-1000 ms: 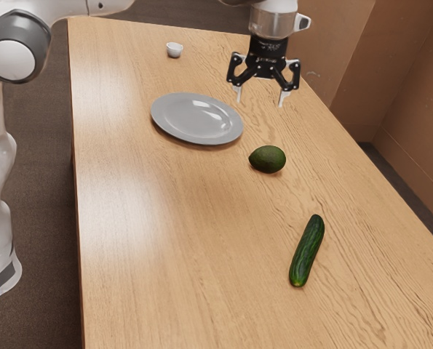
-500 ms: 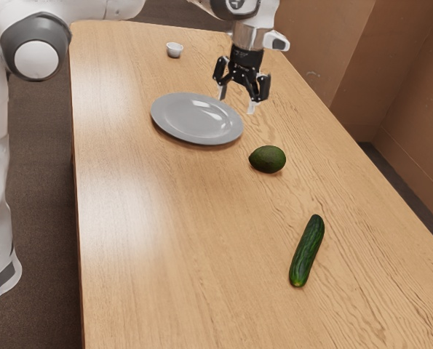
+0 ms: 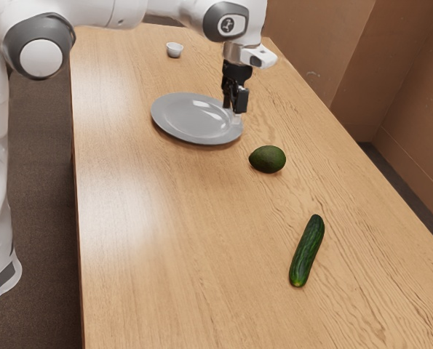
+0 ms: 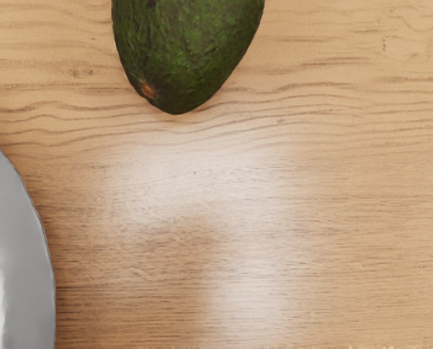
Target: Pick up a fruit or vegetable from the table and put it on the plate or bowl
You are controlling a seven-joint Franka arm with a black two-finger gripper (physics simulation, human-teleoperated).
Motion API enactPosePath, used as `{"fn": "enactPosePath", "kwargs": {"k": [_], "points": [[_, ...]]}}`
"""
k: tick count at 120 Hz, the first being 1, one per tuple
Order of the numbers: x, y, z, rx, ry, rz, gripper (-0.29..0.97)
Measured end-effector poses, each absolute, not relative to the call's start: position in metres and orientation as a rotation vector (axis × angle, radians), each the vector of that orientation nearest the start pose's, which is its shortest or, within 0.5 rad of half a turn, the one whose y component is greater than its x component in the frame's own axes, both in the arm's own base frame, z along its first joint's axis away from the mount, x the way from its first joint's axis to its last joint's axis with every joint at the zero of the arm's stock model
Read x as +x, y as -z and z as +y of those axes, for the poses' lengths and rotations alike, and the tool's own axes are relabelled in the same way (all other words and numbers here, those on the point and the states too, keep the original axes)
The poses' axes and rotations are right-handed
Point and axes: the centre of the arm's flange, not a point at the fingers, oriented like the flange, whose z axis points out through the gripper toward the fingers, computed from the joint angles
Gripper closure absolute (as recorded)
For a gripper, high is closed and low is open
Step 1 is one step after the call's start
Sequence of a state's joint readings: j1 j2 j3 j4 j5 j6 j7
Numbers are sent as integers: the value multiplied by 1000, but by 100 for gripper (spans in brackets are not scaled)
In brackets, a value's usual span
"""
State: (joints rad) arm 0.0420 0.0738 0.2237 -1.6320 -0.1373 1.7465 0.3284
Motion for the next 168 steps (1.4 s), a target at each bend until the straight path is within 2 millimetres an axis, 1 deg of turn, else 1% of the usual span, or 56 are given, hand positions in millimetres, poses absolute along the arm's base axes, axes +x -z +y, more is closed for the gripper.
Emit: {"fn": "enactPosePath", "kwargs": {"k": [7, 12, 17, 21, 24, 28, 36, 40, 46, 51, 58, 64, 73, 79, 84, 92, 110, 134, 138, 152, 168], "points": [[570, -566, 164, -3232, 131, 102, 0], [569, -561, 178, -3226, 131, 132, 0], [571, -555, 188, -3220, 125, 172, 0], [576, -552, 190, -3212, 134, 219, 0], [580, -553, 187, -3203, 146, 265, 0], [587, -552, 178, -3190, 163, 338, 0], [604, -540, 155, -3168, 173, 483, 0], [611, -533, 149, -3161, 178, 537, 0], [617, -525, 149, -3157, 195, 585, 0], [624, -523, 150, -3151, 224, 620, 0], [639, -521, 141, -3139, 270, 690, 0], [649, -514, 132, -3140, 294, 745, 0], [657, -506, 126, -3143, 323, 798, 0], [659, -505, 125, -3147, 348, 816, 0], [659, -506, 125, -3156, 372, 806, 0], [658, -507, 130, -3185, 390, 740, 0], [656, -490, 128, -3258, 353, 596, 0], [658, -484, 128, -3312, 340, 424, 0], [657, -483, 131, -3318, 338, 394, 0], [652, -482, 156, -3327, 333, 271, 0], [653, -473, 167, -3337, 312, 195, 0]]}}
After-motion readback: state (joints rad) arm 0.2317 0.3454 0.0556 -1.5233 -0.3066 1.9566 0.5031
